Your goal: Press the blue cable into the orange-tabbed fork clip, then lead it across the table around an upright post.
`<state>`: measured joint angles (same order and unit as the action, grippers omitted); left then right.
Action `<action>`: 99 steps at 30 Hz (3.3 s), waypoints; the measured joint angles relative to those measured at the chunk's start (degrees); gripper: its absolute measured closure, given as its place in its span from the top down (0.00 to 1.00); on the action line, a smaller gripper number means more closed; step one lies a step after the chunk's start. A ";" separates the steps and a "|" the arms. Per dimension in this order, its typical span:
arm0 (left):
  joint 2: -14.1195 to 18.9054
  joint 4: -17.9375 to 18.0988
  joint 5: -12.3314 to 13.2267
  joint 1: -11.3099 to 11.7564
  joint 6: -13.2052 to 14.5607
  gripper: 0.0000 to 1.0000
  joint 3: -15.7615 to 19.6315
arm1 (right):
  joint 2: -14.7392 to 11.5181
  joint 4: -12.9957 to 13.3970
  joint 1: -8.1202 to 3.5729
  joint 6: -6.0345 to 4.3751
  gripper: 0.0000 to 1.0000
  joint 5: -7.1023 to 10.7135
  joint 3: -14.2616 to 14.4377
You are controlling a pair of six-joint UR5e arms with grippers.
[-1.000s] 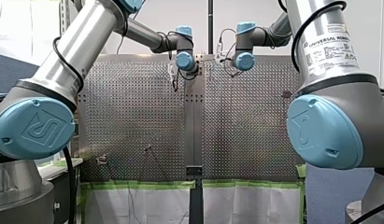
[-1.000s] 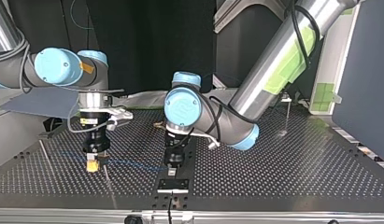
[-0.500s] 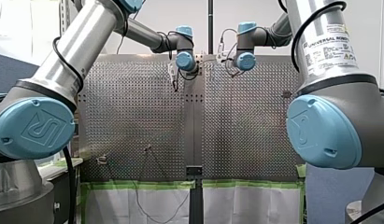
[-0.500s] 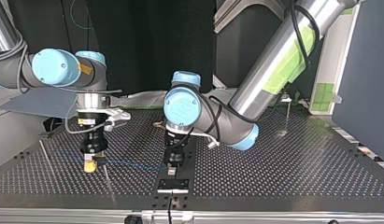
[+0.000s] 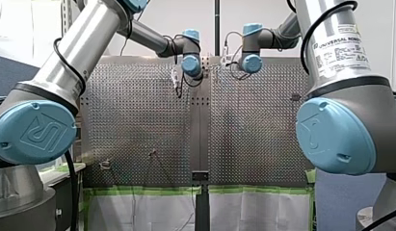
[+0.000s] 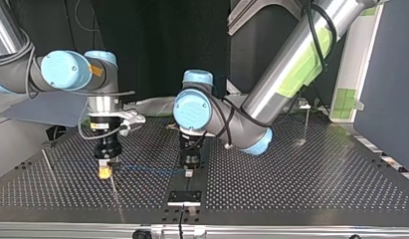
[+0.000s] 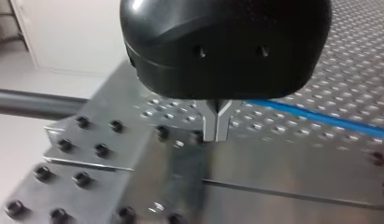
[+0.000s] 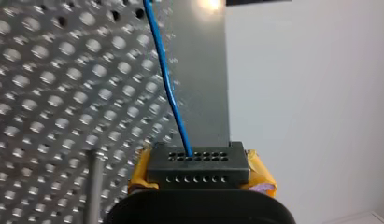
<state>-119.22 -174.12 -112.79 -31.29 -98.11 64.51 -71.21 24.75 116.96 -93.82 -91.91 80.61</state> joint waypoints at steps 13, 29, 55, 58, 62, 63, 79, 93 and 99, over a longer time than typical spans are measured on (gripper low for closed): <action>5.53 5.53 -2.83 0.39 0.05 0.00 7.21 | 0.03 -0.19 3.40 0.86 0.00 0.58 3.29; 14.02 14.57 -10.25 0.57 -0.09 0.00 16.26 | 0.14 0.14 5.38 0.95 0.00 0.47 8.89; 16.00 30.15 -20.41 0.92 -2.75 0.00 31.87 | 4.50 0.40 7.42 1.03 0.00 0.50 10.67; 15.96 31.68 -21.78 0.93 -3.48 0.00 33.41 | 5.69 0.40 7.43 1.28 0.00 0.50 10.67; 15.89 33.74 -22.47 0.92 -4.09 0.00 35.46 | 7.38 0.40 7.49 1.54 0.00 0.50 10.67; 15.87 34.24 -22.57 0.95 -4.22 0.00 35.94 | 7.76 0.40 7.53 1.60 0.00 0.50 10.67; 10.79 43.77 -22.92 1.90 -6.71 0.00 45.50 | 10.61 0.98 8.41 2.75 0.00 0.49 10.68; 6.90 47.02 -24.70 3.06 -9.49 0.00 53.58 | 13.45 1.96 10.22 3.91 0.00 0.50 10.69; 6.89 46.42 -25.00 4.23 -9.46 0.00 57.16 | 15.89 2.05 11.16 4.18 0.00 0.48 10.70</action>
<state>-112.34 -127.70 -137.80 -27.06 -107.57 121.67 -55.32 26.80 128.12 -89.64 -91.43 91.32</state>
